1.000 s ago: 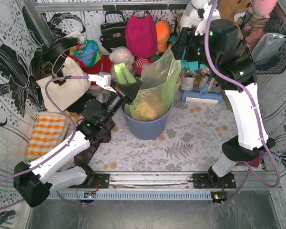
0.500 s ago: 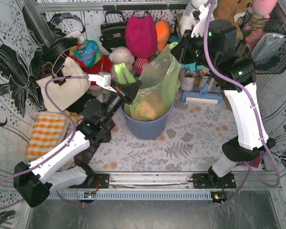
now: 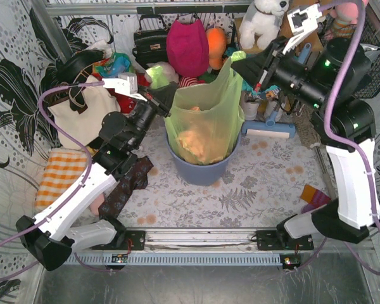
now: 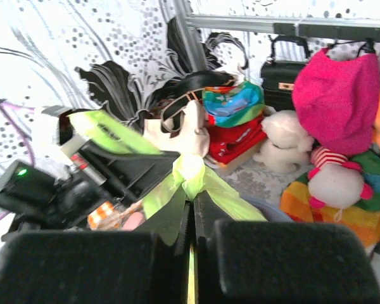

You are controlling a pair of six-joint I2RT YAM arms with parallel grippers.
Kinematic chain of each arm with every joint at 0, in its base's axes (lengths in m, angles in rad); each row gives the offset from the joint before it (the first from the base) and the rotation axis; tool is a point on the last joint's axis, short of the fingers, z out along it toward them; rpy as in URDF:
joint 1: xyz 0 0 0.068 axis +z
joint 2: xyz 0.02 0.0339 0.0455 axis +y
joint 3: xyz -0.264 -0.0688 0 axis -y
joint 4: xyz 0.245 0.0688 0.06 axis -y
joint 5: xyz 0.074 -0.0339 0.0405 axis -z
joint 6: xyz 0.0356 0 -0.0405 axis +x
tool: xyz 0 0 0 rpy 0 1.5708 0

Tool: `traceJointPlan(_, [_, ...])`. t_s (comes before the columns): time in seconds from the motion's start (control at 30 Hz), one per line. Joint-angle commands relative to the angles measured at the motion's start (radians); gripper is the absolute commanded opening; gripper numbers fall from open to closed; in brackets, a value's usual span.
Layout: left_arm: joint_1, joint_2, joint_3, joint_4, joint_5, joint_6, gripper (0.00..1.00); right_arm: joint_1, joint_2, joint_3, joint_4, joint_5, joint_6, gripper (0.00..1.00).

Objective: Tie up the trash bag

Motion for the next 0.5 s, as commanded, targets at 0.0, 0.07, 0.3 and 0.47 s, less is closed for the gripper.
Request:
traceJointPlan(0.0, [0.036, 0.004, 0.033, -0.018, 0.026, -0.044, 0.00, 0.003, -0.088, -0.132, 0.218, -0.105, 0.061, 0.00])
traceJointPlan(0.07, [0.057, -0.003, 0.026, -0.015, 0.045, -0.063, 0.00, 0.002, -0.102, -0.173, 0.235, -0.094, 0.063, 0.00])
traceJointPlan(0.3, [0.082, -0.039, -0.029, 0.036, 0.177, -0.083, 0.03, 0.002, -0.195, -0.437, 0.322, -0.038, 0.087, 0.00])
traceJointPlan(0.47, [0.082, -0.095, -0.081, 0.047, 0.242, -0.101, 0.38, 0.002, -0.262, -0.558, 0.334, 0.005, 0.085, 0.00])
